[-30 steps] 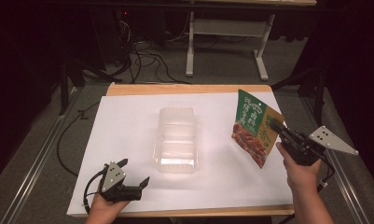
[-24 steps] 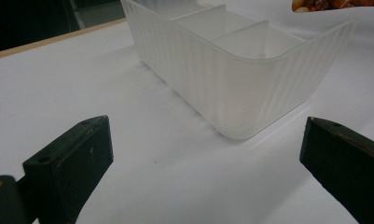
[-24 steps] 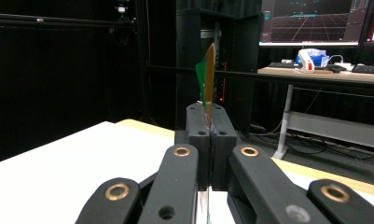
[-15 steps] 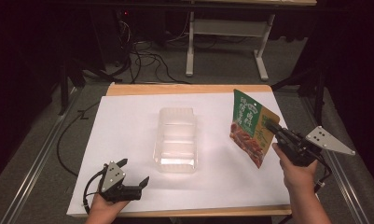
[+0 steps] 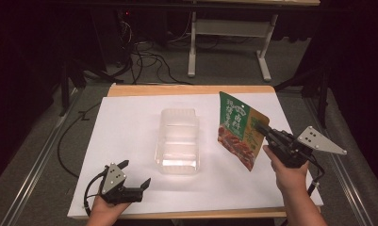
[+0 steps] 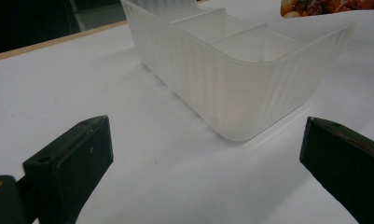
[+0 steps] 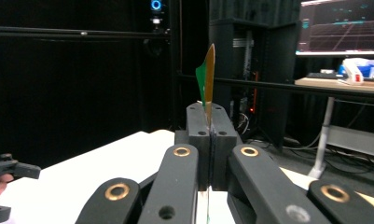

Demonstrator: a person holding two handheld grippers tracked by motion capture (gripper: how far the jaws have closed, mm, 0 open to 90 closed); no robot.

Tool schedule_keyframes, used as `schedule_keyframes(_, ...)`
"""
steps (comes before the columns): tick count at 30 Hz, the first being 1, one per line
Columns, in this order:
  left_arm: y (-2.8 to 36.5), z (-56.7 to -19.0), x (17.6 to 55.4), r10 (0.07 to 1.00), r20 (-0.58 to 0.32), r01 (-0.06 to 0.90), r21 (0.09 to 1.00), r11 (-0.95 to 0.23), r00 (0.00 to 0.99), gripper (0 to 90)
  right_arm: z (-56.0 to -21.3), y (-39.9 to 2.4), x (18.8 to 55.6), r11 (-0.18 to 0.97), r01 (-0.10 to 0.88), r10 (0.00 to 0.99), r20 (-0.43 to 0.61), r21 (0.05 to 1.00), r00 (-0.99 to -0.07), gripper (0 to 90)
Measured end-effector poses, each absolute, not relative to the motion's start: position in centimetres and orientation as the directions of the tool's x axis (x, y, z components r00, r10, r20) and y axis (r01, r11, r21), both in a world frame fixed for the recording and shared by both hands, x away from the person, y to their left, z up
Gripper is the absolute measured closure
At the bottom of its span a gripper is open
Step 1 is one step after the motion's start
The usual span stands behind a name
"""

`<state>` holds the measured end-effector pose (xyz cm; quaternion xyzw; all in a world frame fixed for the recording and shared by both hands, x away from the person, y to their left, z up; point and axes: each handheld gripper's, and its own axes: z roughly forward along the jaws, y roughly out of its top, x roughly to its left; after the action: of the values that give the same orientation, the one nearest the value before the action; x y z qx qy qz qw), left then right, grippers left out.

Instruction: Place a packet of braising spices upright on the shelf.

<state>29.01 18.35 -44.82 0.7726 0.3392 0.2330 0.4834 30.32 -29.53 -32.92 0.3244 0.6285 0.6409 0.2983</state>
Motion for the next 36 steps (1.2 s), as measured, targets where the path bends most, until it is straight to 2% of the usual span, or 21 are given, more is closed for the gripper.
schedule_keyframes(17, 18.6, -44.7, 28.8, 0.748, 0.024, 0.291, 0.912, -0.288, 0.663, 2.9, -31.1, -26.8, 32.5, -0.014, 0.009, 0.747, 0.017, 1.000, -0.665, 90.0)
schedule_keyframes(36, 18.6, -44.6, 28.7, 0.745, 0.026, 0.286, 0.914, -0.288, 0.666, 2.9, -29.8, -24.6, 34.3, -0.018, -0.002, 0.737, 0.012, 1.000, -0.676, 90.0)
